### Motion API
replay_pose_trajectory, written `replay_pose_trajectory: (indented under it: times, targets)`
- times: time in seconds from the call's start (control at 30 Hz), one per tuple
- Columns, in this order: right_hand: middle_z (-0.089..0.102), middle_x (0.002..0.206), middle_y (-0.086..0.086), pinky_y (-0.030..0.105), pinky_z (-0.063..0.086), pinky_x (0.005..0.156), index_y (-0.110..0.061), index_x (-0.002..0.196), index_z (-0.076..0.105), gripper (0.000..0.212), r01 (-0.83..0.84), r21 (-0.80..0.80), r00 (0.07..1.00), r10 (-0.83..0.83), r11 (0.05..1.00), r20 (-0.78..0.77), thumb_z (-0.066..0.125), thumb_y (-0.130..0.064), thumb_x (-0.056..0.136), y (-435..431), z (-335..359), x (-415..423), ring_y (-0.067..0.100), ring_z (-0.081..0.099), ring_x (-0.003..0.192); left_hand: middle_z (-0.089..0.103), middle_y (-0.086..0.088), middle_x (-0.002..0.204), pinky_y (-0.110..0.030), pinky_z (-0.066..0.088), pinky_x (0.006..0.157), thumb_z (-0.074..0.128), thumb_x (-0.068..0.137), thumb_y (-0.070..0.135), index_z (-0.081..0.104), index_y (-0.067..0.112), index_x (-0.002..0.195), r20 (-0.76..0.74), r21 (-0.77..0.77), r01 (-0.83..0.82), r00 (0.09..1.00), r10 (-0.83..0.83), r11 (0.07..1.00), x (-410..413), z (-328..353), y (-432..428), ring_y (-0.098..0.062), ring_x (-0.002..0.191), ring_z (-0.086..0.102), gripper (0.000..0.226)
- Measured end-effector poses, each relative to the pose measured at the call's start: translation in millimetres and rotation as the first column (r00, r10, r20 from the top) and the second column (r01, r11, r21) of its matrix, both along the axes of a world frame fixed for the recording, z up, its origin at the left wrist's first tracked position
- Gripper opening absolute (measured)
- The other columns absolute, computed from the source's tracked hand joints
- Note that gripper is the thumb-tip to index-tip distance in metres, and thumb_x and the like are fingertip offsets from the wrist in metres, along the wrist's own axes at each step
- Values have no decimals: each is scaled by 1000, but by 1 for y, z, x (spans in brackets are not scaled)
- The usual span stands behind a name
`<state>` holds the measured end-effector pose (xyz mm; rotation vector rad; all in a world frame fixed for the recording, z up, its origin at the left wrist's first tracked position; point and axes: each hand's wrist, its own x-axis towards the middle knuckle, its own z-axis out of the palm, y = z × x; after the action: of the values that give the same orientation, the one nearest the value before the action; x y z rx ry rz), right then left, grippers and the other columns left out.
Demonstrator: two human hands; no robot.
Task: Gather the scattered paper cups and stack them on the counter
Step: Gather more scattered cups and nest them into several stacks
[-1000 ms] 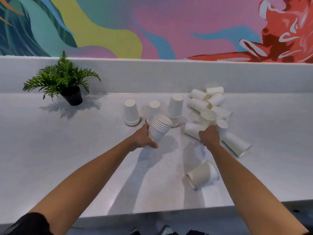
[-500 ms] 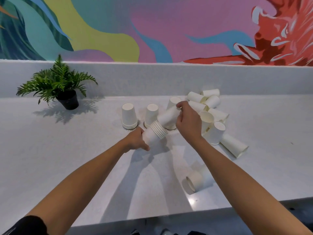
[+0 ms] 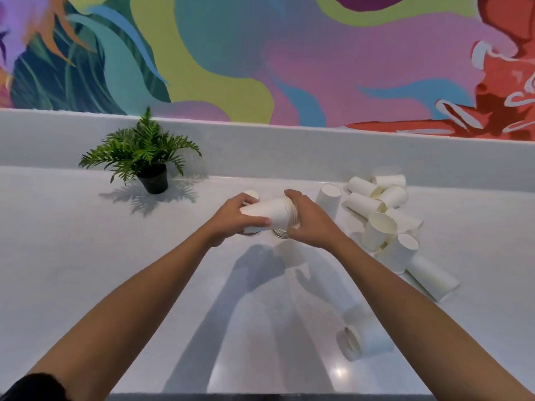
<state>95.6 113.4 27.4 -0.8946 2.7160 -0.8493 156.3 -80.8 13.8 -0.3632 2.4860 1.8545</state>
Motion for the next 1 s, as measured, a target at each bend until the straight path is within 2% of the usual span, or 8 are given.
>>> replay_pose_trajectory:
  times: [0.07,0.23,0.33,0.4,0.53,0.67,0.9,1.0]
  targets:
    - [50,128,4,40,50,89,-26,140,33,84,31,0,1000,-31,1000,-1,76,-27,68,-17,3,-4,24,55,112,59,-7,109,-36,61,70,85,62,30,58,12,110,-85,-13,-39,996,38,999,-1,18,-11,-26,97,63,58]
    - [55,112,6,38,51,79,-28,123,43,71,144,-132,988,-136,981,68,79,-38,62,-53,6,-13,24,59,96,59,2,105,-34,59,67,81,71,37,54,20,110,-294,-289,-127,955,38,949,-14,54,-22,-18,91,61,50]
    - [59,109,4,43,53,79,-24,118,47,68,194,-173,979,-179,966,103,79,-46,62,-68,9,-19,25,59,97,59,7,105,-32,51,76,78,70,43,52,22,113,-374,-398,-152,927,-8,905,-24,67,-28,-17,95,59,54]
    - [61,107,2,46,51,83,-23,118,47,69,219,-151,974,-208,964,84,77,-52,63,-77,11,-23,27,57,102,60,7,112,-32,48,81,77,71,44,51,21,117,-395,-458,-158,918,-42,875,-32,72,-31,-17,101,58,58]
    - [48,88,-4,46,43,94,-22,123,44,69,273,-85,959,-265,958,97,71,-57,70,-92,12,-31,31,47,113,57,4,129,-29,42,86,76,76,41,48,19,126,-413,-564,-163,905,-105,810,-46,76,-32,-16,114,54,61]
    - [62,110,5,43,39,93,-23,120,44,70,288,-6,956,-287,958,52,66,-66,70,-104,0,-41,29,43,117,56,4,132,-33,42,92,73,79,41,48,18,128,-386,-630,-159,914,-128,760,-58,69,-37,-18,119,53,59]
    - [61,115,1,41,32,89,-19,117,47,71,271,121,962,-272,955,-2,62,-70,69,-112,-20,-55,28,43,118,57,1,131,-29,42,89,74,80,38,49,17,128,-300,-624,-93,946,-127,776,-74,49,-45,-18,118,53,58]
    - [61,113,0,41,30,89,-19,117,50,69,253,141,967,-254,957,-15,61,-69,71,-112,-27,-61,27,42,118,59,-2,127,-34,47,93,72,81,41,52,14,125,-229,-602,-37,965,-128,797,-78,37,-48,-18,113,56,55]
